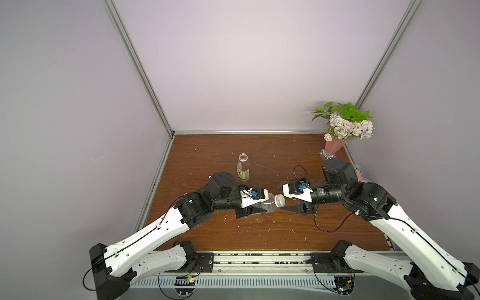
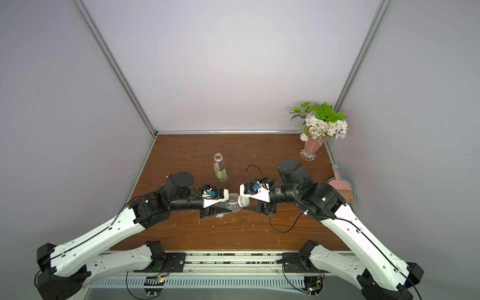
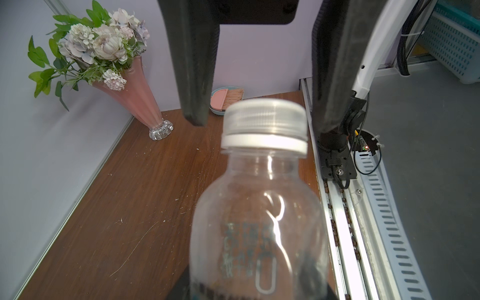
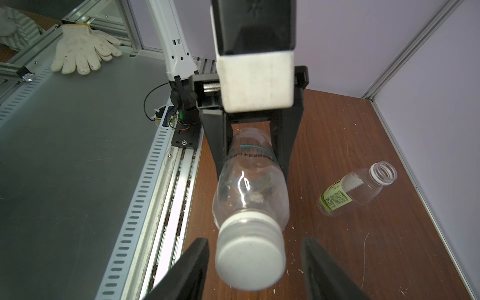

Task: Screw on the bottle caps
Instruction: Screw the bottle cap onto the plastic bottle.

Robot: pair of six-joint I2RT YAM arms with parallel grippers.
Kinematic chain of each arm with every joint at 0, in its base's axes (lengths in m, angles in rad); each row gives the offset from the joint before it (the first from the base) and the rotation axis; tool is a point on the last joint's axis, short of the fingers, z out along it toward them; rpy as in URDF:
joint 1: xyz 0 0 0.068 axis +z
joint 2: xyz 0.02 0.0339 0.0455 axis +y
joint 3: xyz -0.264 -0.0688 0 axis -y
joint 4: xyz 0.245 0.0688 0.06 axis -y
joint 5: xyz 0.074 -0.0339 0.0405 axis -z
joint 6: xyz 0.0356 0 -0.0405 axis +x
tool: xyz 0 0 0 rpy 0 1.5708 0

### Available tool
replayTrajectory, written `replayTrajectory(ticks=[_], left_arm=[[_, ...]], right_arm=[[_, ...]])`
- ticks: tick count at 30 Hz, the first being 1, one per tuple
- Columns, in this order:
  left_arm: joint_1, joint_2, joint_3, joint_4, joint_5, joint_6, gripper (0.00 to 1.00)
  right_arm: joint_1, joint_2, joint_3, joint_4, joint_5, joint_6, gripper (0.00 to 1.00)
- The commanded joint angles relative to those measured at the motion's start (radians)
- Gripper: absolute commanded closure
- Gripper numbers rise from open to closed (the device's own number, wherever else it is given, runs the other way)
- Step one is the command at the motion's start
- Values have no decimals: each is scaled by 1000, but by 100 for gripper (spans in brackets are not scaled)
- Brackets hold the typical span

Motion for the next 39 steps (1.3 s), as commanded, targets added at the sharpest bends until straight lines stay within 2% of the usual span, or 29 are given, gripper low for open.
replayTrajectory(ticks=[1,5,11,17,22,26,28,39], left_arm=[[-8,-4,24,24,13,-1,100],[-9,-1,28,28,25,-8,100],[-8,-1,33,34,23,-11,100],[-8,-4,29,41,18,-14,100],[-8,-14,23,63,0,-19,100],[-8,-34,3,119,-57,-23,100],[-8,-54,-19,172,-100,-27,100],[-8,-98,-104,353,-321,69,100]], right_arm=[[11,-10,9,-7,-2,-3,37],[17,-13,5,-9,12,12,39],[21,6,3,-28,20,20,51],[23,8,10,-19,35,38,77],[25,17,12,-15,37,80,93],[26,27,1,20,47,178,100],[25,33,-8,54,47,256,100],[22,149,-23,231,-19,772,100]])
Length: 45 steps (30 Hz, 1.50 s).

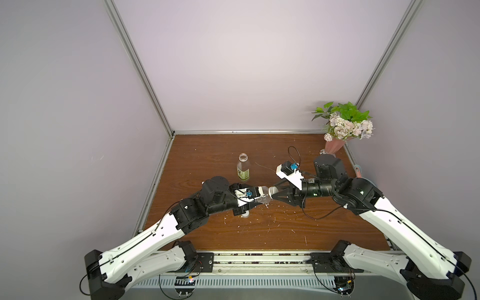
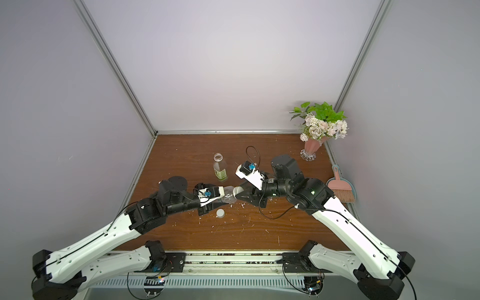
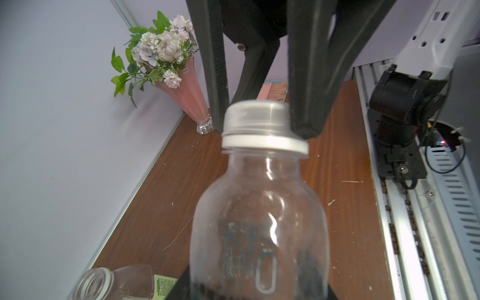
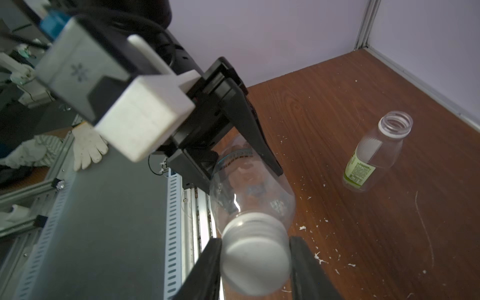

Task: Screw on the bottle caps
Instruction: Screw the bottle cap onto the plastic bottle.

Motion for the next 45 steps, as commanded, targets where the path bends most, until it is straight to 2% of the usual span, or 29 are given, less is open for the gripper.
replayTrajectory(ticks=[1,6,11,21,26,29,30,31,32,34,36,38,41,45], left_arm=[[-9,-4,-2,236,-108,50,100],[-9,-3,-77,361,-234,142,100],[-9,-4,-161,540,-331,213,99],[-9,-29,-242,743,-411,299,99],[-9,-30,-237,709,-405,292,99],[-9,-33,-240,692,-393,278,99],[-9,-34,-238,686,-389,269,100],[-9,-37,-234,673,-380,257,99],[-9,-40,-231,663,-370,247,99],[-9,-50,-215,622,-342,219,100],[-9,-59,-193,564,-310,179,100],[-8,-60,-159,483,-258,129,100],[-9,-59,-128,420,-194,43,99],[-9,-61,-144,485,-163,-53,99]], right_arm=[[18,69,6,77,-49,258,100],[2,120,16,157,-111,437,100],[-1,113,-81,428,-191,690,100],[-48,108,-213,744,-235,1030,100],[-62,98,-162,661,-189,941,98],[-96,63,-148,635,-142,876,82],[-112,51,-144,625,-135,856,75],[-125,41,-132,602,-128,815,64],[-133,33,-115,567,-115,766,59],[-138,11,-68,477,-73,631,52],[-138,-7,-28,398,-44,497,50],[-140,-29,9,315,37,391,44],[-158,-54,50,231,174,325,31],[-211,-72,73,172,329,320,26]])
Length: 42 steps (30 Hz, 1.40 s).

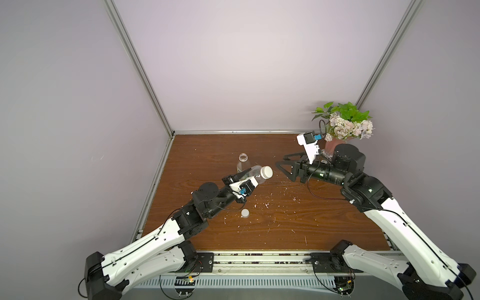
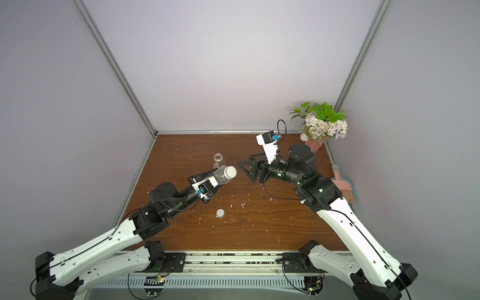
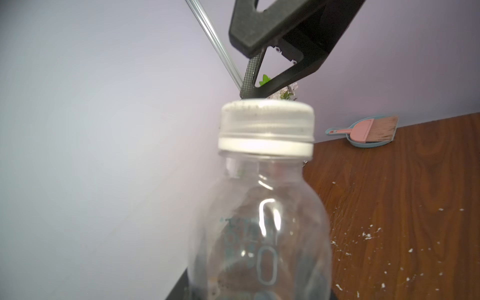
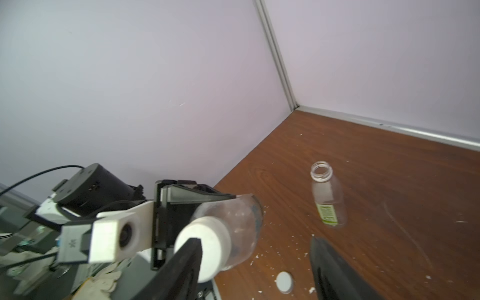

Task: Screw on the bottle caps
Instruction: Screw the bottle cap onto the plastic bottle.

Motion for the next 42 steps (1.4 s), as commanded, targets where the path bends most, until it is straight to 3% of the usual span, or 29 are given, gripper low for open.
replayTrajectory(ticks=[1,10,16,26,36,42], left_arm=[[-8,-4,-5,42,69,-130,99],[-8,140,-55,400,105,-317,99],[-8,311,-119,733,85,-394,96],[2,593,-119,978,-4,-491,98],[47,922,-16,1168,12,-643,100],[63,1010,-25,1265,30,-683,100]], right_arm=[[-49,-10,31,-99,190,-78,26],[-111,-94,-76,-80,400,-21,23],[-134,-159,-158,-65,499,-3,10],[-169,-240,-228,-83,665,-2,4],[-191,-257,-298,-50,627,11,2],[-201,-227,-357,8,407,-51,1]])
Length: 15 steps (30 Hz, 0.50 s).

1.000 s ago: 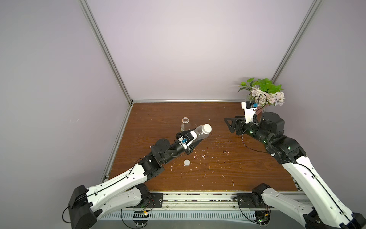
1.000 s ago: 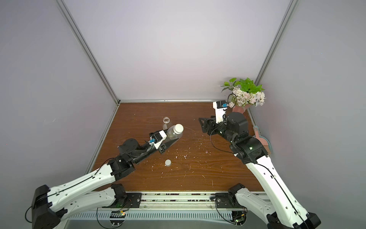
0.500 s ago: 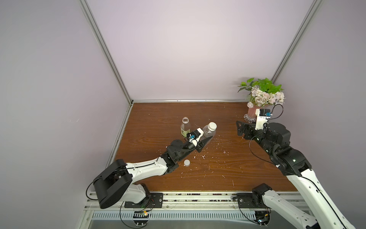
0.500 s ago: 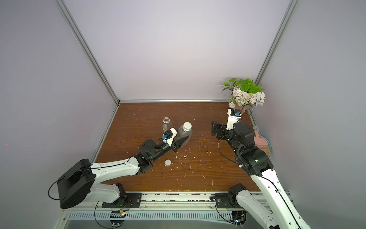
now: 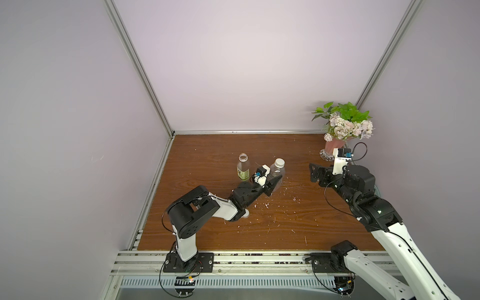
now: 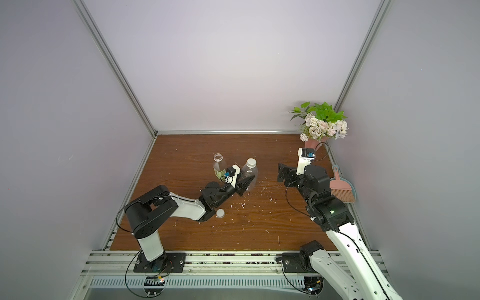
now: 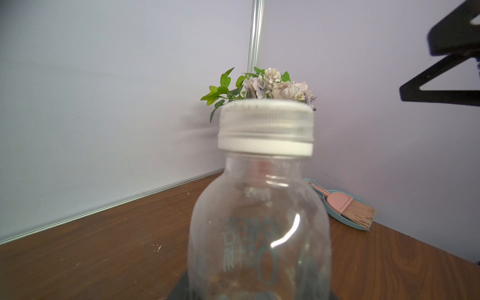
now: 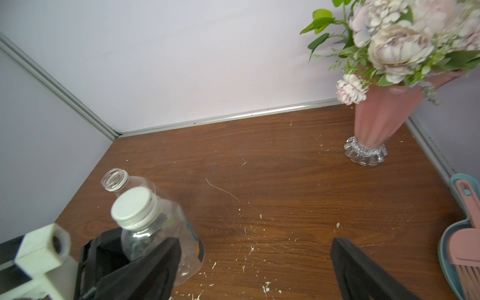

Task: Screw on the bottle caps
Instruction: Screw the bottle cap onto the plastic bottle.

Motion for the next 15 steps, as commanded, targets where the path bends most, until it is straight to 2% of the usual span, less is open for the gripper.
replayTrajectory(ticks=[1,6,9,15], left_arm=[[12,14,10,107,15,-37,100],[12,4,-11,94,55,-34,100],[11,-2,-16,82,83,-32,100],[-4,-3,-7,46,119,-14,100]], right_arm=[[-8,29,-13,66,-153,-47,1],[-13,88,-41,162,-354,-27,1],[-15,117,-59,244,-420,-21,1],[-11,214,1,259,-512,-59,1]])
